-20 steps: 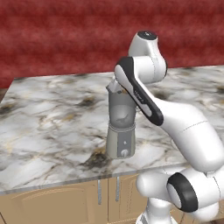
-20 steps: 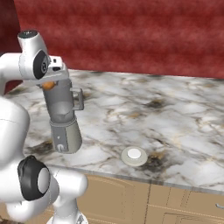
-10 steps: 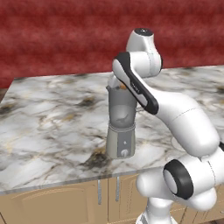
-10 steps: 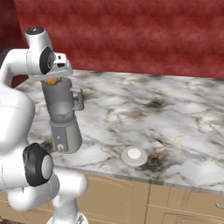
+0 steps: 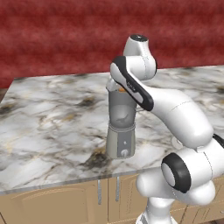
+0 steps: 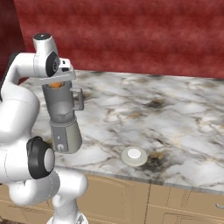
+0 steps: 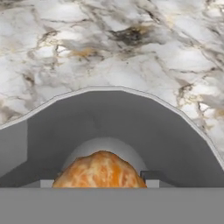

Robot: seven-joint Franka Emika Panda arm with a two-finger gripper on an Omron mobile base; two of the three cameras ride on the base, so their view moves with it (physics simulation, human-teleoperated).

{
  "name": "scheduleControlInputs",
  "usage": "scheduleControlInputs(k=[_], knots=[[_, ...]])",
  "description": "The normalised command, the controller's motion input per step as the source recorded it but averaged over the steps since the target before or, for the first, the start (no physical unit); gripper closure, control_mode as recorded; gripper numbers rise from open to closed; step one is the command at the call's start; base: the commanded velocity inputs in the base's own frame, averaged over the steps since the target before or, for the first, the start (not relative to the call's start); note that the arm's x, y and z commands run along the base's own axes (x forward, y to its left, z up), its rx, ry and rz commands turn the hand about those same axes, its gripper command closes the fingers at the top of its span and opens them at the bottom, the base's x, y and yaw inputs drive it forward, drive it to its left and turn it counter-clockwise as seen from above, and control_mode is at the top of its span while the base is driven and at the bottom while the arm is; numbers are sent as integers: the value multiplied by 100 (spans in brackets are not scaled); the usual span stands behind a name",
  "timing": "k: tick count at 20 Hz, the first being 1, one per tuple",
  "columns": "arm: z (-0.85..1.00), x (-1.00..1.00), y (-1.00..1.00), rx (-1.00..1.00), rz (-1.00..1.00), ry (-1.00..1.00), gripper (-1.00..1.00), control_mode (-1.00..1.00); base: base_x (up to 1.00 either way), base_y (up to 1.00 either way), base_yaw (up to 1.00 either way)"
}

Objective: Open the blender lid, put the tangerine in the blender, close the lid, and start the blender.

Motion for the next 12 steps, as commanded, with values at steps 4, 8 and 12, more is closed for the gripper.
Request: scheduleControlInputs(k=[4, 8, 12], knots=[[-49, 3, 0, 0, 0, 3, 100, -100, 0, 0, 0], [-48, 0, 0, 0, 0, 2, 100, -100, 0, 0, 0], [-49, -1, -1, 0, 0, 0, -100, -100, 0, 0, 0]])
